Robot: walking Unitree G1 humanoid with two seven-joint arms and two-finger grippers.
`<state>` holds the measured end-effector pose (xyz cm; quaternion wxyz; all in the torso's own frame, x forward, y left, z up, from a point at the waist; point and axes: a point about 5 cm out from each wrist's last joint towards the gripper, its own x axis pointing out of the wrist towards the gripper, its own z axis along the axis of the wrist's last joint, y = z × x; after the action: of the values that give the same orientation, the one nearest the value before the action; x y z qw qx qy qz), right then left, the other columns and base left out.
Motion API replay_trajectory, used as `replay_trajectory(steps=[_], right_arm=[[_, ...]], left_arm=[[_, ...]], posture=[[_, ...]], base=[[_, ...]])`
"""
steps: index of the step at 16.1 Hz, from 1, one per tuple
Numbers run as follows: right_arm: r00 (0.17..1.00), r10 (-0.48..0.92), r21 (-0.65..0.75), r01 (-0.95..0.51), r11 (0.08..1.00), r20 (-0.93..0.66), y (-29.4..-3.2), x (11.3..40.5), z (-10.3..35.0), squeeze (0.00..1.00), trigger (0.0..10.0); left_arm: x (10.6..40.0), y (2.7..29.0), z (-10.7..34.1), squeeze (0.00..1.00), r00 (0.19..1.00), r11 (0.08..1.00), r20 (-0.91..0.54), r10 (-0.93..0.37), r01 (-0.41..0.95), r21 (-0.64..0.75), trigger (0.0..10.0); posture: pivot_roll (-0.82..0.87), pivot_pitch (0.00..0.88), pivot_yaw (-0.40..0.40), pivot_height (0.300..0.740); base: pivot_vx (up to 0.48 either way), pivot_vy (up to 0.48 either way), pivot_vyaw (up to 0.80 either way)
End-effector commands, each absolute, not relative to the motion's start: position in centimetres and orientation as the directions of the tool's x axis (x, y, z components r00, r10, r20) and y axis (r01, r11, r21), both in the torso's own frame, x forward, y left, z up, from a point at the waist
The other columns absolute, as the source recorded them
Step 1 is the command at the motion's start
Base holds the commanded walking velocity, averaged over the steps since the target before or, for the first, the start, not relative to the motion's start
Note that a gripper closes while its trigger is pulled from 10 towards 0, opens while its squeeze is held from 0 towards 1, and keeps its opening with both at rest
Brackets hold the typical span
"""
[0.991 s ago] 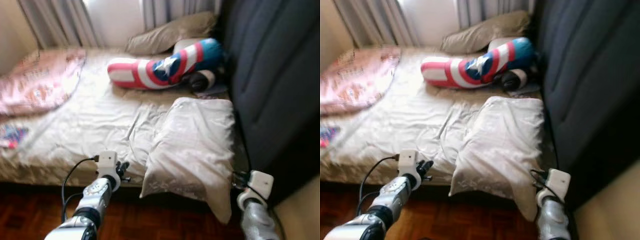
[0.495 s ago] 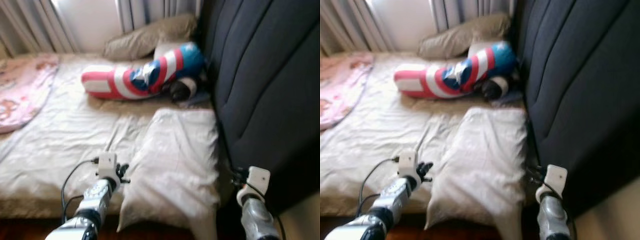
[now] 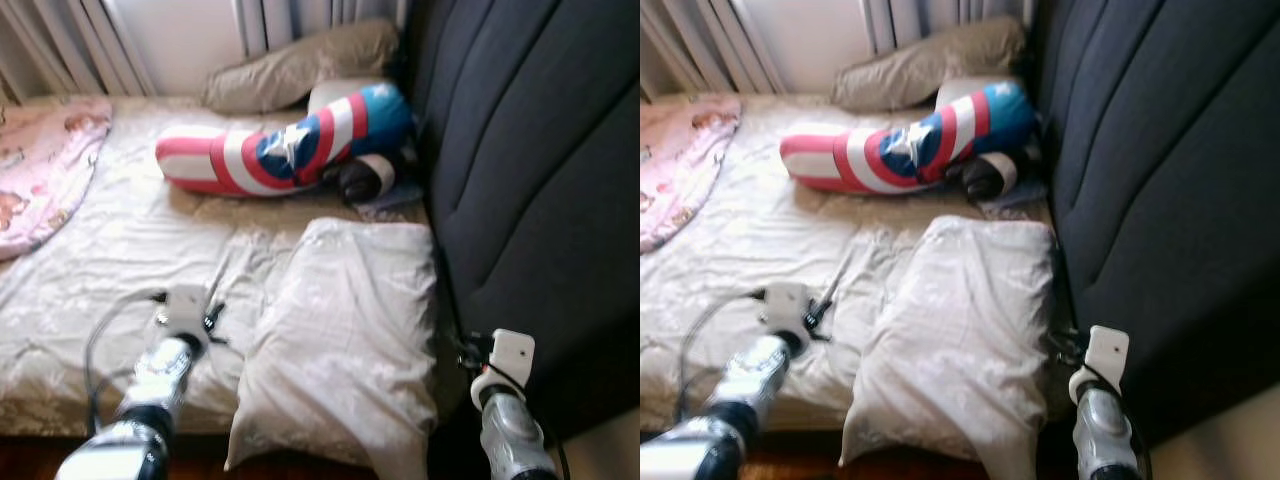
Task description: Clean up the room
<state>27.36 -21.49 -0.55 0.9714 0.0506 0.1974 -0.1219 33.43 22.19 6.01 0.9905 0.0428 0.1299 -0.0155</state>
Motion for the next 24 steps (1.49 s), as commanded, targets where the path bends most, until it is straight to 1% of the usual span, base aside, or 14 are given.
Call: replay_trajectory(steps=[1,3,4,5,6,8,10,12,14,15,16,19,21,24], right_arm=[[0.895,-0.201,0.057,0.243,0.968,-0.399,-21.5,27.3,-0.6,0.0,10.0],[0.878,-0.193,0.054,0.24,0.969,-0.438,-21.4,26.7,-1.4,0.0,10.0],[0.857,-0.174,0.062,0.232,0.971,-0.486,-21.1,25.8,-2.4,0.0,10.0],[0.839,-0.159,0.066,0.225,0.972,-0.52,-20.9,25.0,-3.2,0.0,10.0],[0.827,-0.151,0.066,0.221,0.973,-0.542,-20.8,24.4,-3.7,0.0,10.0],[0.784,-0.148,0.038,0.214,0.976,-0.603,-21.0,22.9,-4.9,0.0,10.0],[0.718,-0.13,0.021,0.197,0.98,-0.683,-20.9,20.6,-6.5,0.0,10.0],[0.655,-0.123,0.014,0.2,0.98,-0.745,-20.8,18.5,-7.7,0.0,10.0],[0.592,-0.135,0.004,0.227,0.974,-0.795,-20.6,16.6,-8.7,0.0,10.0],[0.578,-0.135,0.011,0.243,0.97,-0.805,-20.4,16.1,-9.0,0.0,10.0],[0.574,-0.134,0.019,0.252,0.968,-0.808,-20.3,15.9,-9.1,0.0,10.0],[0.541,-0.141,-0.001,0.25,0.968,-0.829,-20.5,14.8,-9.5,0.0,10.0],[0.541,-0.142,-0.002,0.252,0.968,-0.829,-20.5,15.0,-9.5,0.0,10.0],[0.557,-0.14,0.012,0.261,0.965,-0.819,-20.2,15.8,-9.2,0.0,10.0]], left_arm=[[33.5,22.5,6.1,0.0,0.964,0.999,-0.265,-0.004,0.017,0.046,10.0],[32.2,22.4,3.8,0.0,0.929,0.999,-0.371,-0.001,-0.013,-0.035,10.0],[29.8,22.2,0.9,0.0,0.877,0.999,-0.48,0.009,-0.033,-0.041,10.0],[28.1,22.1,-0.9,0.0,0.836,0.998,-0.548,0.018,-0.053,-0.047,10.0],[26.9,22.0,-2.0,0.0,0.809,0.994,-0.588,0.026,-0.081,-0.067,10.0],[25.2,22.0,-3.4,0.0,0.768,0.995,-0.639,0.044,-0.091,-0.042,10.0],[23.1,21.8,-5.1,0.0,0.709,0.993,-0.703,0.052,-0.111,-0.039,10.0],[22.6,21.8,-5.4,0.0,0.695,0.991,-0.717,0.055,-0.128,-0.048,10.0],[22.5,21.4,-5.5,0.0,0.685,0.998,-0.728,0.043,-0.063,0.0,10.0],[22.4,21.3,-5.7,0.0,0.677,0.998,-0.734,0.041,-0.059,0.001,10.0],[22.3,21.2,-5.8,0.0,0.675,0.997,-0.736,0.041,-0.074,-0.013,10.0],[21.7,21.0,-6.2,0.0,0.654,0.999,-0.756,0.035,-0.032,0.019,10.0],[21.6,20.9,-6.3,0.0,0.639,0.999,-0.769,0.028,-0.002,0.034,10.0],[21.5,21.0,-6.3,0.0,0.636,0.999,-0.771,0.036,-0.021,0.029,10.0]], posture=[[-0.04,0.062,-0.007,0.74],[-0.03,0.05,-0.009,0.74],[-0.04,0.048,-0.011,0.74],[-0.04,0.037,-0.009,0.74],[-0.04,0.034,-0.009,0.74],[-0.04,0.012,-0.012,0.74],[-0.04,0.0,-0.011,0.74],[-0.04,0.0,-0.012,0.74],[-0.03,0.0,-0.01,0.74],[-0.04,0.0,-0.004,0.74],[-0.04,0.0,-0.002,0.74],[-0.04,0.014,0.007,0.74],[-0.05,0.029,0.01,0.74],[-0.04,0.034,0.013,0.74]], base=[[0.0,0.0,0.0],[0.0,0.0,0.0],[0.0,0.0,0.0],[0.0,0.0,0.0],[0.0,0.0,0.0],[0.0,0.0,0.0],[0.0,0.0,0.0],[0.0,0.0,0.0],[0.0,0.0,0.0],[0.0,0.0,0.0],[0.0,0.0,0.0],[0.0,0.0,0.0],[0.0,0.0,0.0],[0.0,0.135,0.0]])
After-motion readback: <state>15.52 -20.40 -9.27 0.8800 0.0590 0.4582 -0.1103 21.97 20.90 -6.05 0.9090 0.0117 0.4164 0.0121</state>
